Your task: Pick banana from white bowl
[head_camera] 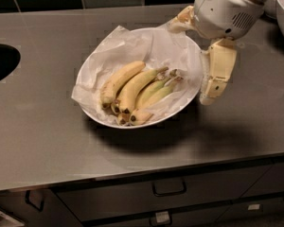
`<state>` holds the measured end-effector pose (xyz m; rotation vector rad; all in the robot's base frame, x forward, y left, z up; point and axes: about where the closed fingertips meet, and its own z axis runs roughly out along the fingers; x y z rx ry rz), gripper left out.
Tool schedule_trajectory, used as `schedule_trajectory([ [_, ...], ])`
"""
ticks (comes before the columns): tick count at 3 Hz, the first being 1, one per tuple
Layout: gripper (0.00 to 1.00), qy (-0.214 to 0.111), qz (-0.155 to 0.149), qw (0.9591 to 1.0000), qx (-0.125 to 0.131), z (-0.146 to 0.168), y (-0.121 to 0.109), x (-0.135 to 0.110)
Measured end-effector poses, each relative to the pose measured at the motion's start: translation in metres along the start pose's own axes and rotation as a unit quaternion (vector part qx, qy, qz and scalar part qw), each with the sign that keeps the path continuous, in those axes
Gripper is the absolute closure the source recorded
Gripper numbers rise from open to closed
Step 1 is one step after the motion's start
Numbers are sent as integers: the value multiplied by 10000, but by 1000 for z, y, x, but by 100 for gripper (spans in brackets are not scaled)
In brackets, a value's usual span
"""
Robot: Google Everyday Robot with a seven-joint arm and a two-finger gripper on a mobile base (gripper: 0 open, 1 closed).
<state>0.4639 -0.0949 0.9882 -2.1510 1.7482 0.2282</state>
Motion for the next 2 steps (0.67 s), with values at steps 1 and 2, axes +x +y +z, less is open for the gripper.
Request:
schedule_trajectory([
  [1, 0, -20, -91, 10000, -1, 8, -15, -7],
  [2, 0, 28, -294, 9993, -225, 25, -42, -20],
])
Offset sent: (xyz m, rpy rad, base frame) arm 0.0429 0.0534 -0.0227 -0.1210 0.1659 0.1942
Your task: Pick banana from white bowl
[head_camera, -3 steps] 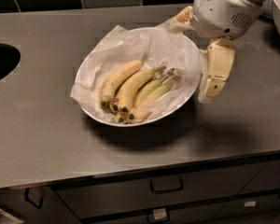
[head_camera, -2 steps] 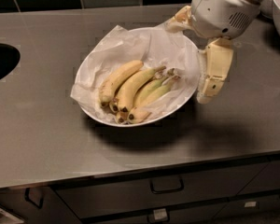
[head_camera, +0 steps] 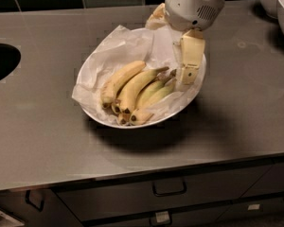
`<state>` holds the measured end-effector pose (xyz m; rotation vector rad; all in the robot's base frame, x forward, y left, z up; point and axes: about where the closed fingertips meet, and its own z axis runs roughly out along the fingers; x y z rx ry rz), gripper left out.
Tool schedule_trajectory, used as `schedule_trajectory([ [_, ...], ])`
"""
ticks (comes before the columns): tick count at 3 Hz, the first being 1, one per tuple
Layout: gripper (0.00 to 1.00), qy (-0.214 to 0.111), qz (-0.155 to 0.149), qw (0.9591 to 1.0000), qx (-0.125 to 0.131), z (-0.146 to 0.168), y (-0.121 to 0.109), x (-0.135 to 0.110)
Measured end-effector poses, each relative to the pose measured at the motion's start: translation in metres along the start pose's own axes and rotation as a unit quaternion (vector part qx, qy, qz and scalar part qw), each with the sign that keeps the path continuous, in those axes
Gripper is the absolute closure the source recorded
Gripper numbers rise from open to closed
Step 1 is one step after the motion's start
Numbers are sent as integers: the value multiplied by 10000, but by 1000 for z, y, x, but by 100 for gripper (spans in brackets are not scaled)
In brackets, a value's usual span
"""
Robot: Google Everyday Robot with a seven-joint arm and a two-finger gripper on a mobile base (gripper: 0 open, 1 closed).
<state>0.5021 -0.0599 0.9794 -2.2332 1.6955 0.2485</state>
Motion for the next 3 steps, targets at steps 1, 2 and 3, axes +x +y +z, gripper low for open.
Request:
schedule_trajectory([
  [1, 11, -24, -216, 9997, -143, 17, -27, -14],
  [2, 4, -88, -238, 9997, 32, 19, -37, -20],
  [3, 0, -89, -238, 9997, 34, 19, -37, -20],
])
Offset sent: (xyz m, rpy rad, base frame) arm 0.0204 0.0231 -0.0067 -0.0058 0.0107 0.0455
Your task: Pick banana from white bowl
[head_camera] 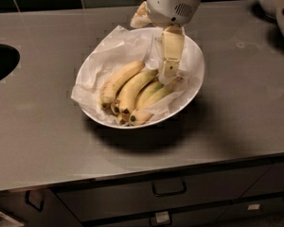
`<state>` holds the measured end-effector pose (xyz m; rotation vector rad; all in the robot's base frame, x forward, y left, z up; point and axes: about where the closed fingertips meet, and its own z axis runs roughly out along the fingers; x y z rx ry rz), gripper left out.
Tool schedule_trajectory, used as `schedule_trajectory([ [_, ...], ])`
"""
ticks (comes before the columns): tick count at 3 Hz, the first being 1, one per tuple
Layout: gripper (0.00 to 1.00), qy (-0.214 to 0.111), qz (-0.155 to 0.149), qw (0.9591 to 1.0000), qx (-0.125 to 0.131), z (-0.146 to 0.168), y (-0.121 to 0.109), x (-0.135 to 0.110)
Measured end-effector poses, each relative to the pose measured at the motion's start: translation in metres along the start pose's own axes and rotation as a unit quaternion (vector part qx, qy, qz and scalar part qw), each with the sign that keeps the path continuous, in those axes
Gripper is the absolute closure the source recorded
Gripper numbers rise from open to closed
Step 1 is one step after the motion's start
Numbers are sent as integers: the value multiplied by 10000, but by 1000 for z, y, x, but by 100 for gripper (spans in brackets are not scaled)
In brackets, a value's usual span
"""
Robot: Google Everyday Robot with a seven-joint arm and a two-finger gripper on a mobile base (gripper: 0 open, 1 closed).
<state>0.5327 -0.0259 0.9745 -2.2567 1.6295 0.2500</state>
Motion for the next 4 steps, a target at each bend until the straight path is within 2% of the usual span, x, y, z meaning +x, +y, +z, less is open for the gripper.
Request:
schedule_trajectory([
  [1, 0, -71, -2, 9999, 106, 3, -8, -2],
  [2, 9, -169, 35, 9998, -76, 22, -18, 0],
  [4, 16, -251, 40, 9983, -522, 60, -35, -5],
])
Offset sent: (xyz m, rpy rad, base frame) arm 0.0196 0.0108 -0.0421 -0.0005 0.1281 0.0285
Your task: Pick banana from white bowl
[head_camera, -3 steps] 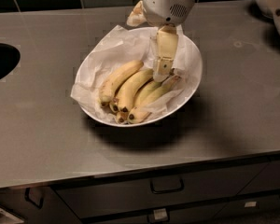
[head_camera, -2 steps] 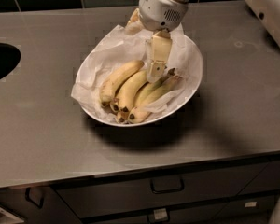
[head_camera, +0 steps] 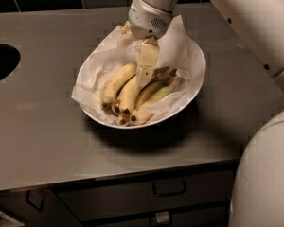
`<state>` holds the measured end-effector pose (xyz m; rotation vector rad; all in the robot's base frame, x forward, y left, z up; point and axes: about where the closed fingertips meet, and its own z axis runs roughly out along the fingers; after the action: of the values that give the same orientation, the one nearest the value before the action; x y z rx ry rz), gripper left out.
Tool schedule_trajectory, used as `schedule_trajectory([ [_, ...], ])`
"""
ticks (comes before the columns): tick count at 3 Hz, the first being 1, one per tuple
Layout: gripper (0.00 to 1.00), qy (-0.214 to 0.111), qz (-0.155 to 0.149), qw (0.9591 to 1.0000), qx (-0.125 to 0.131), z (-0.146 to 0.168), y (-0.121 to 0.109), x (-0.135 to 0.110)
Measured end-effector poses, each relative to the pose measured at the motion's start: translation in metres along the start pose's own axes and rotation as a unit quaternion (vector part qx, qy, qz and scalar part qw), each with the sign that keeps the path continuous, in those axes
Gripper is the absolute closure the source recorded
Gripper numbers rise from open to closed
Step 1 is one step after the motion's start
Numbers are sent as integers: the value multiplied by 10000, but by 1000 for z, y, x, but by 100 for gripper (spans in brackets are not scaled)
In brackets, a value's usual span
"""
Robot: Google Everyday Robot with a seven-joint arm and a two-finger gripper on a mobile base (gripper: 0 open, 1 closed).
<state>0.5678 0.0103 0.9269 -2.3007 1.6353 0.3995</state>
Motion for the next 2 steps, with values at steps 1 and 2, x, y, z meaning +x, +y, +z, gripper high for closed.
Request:
schedule_trajectory([
  [1, 20, 138, -72, 9997, -206, 15, -7, -17],
  [2, 30, 420, -55, 9987, -289, 26, -11, -31],
])
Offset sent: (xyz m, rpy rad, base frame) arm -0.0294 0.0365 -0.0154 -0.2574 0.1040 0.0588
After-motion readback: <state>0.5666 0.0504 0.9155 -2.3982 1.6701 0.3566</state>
